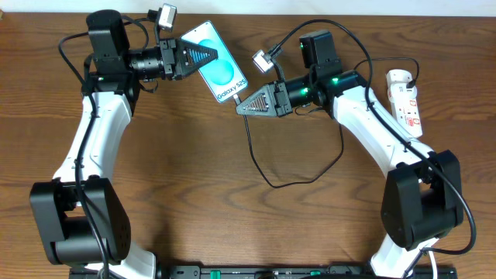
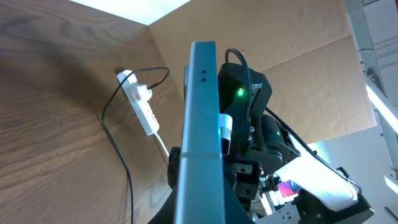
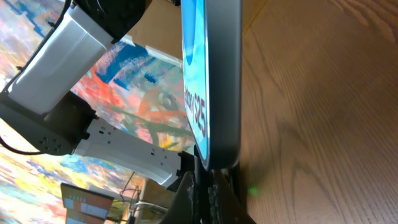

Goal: Plug charger to phone and switch on socket

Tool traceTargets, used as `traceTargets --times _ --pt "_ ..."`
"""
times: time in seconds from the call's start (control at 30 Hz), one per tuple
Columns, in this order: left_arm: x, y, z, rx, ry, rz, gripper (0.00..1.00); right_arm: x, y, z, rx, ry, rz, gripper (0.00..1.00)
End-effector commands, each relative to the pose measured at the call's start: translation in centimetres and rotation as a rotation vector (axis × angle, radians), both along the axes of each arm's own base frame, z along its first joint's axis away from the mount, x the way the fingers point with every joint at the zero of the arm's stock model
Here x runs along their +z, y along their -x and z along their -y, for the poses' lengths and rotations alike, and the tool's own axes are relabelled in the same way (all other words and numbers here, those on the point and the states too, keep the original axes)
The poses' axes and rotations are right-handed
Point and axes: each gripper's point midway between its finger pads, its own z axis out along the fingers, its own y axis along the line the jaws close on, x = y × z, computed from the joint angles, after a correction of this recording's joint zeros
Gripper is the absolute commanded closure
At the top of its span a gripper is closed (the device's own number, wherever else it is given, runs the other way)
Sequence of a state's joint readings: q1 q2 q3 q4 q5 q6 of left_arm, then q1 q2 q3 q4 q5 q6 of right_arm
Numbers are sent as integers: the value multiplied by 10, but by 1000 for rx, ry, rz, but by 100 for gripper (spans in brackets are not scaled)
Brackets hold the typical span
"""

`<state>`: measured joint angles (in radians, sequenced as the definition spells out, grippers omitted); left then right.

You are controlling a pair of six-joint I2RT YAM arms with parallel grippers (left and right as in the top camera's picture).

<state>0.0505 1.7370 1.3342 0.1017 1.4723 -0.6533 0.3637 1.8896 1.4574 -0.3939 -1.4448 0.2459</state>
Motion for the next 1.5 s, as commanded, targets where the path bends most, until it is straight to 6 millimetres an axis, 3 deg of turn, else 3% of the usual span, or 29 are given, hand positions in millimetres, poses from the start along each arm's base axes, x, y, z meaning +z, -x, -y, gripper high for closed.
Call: traceTargets --times 0.0,1.0,1.47 --pt "13 23 17 -129 32 49 92 9 -3 2 0 -21 28 98" --pt "13 26 22 -142 37 10 93 7 -5 2 -11 -9 27 99" --pt "13 26 22 -141 37 11 92 7 -5 2 -11 -9 26 54"
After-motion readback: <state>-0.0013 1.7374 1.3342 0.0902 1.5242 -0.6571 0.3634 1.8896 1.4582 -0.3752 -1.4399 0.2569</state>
